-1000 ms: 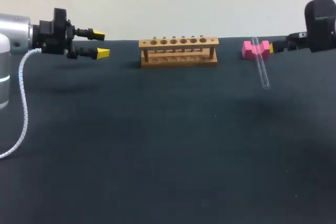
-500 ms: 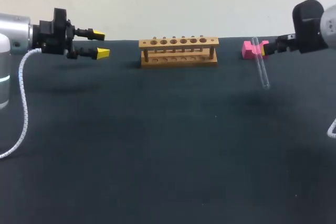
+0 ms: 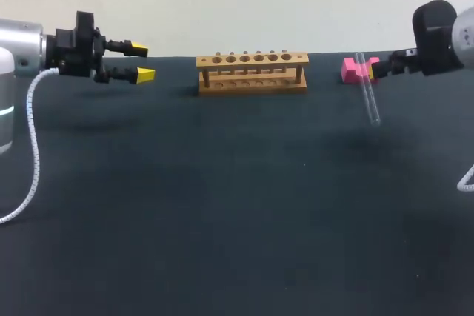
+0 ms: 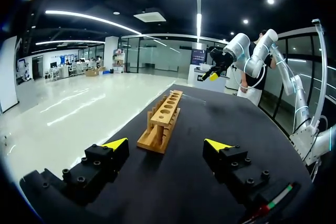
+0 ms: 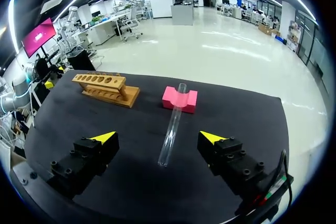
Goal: Grasp the test tube, adjust it, and insert it.
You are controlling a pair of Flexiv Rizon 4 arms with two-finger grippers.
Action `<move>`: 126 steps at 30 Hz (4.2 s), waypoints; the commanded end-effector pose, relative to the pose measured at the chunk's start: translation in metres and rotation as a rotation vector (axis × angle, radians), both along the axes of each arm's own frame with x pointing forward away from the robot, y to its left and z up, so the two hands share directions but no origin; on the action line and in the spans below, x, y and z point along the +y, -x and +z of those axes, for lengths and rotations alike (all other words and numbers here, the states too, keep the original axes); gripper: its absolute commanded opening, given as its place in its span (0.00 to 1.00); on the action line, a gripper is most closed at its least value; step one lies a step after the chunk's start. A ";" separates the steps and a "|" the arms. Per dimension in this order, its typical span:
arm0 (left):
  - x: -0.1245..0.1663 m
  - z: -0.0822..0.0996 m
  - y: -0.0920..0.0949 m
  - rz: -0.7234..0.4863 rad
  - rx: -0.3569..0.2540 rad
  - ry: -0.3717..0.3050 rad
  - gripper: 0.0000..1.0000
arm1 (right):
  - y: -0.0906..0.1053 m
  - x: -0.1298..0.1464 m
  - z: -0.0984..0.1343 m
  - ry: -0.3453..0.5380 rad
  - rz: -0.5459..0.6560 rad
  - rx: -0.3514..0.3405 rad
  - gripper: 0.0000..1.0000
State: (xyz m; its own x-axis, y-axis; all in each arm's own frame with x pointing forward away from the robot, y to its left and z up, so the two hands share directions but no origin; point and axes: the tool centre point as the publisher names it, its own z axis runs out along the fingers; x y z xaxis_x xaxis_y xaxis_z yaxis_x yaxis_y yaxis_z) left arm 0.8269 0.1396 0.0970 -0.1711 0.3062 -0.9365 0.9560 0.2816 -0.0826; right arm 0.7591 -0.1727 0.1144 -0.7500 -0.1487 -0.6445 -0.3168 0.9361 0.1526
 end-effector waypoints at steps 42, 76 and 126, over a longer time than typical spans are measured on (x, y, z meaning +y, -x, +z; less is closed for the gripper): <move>0.001 -0.001 0.001 0.001 -0.004 0.002 1.00 | -0.046 0.006 -0.029 0.014 -0.308 -0.576 1.00; 0.001 -0.001 0.001 0.001 -0.004 0.002 1.00 | -0.073 0.019 -0.041 0.031 -0.243 -0.175 1.00; 0.001 -0.001 0.001 0.001 -0.004 0.002 1.00 | -0.089 0.015 -0.113 0.027 -0.243 -0.188 1.00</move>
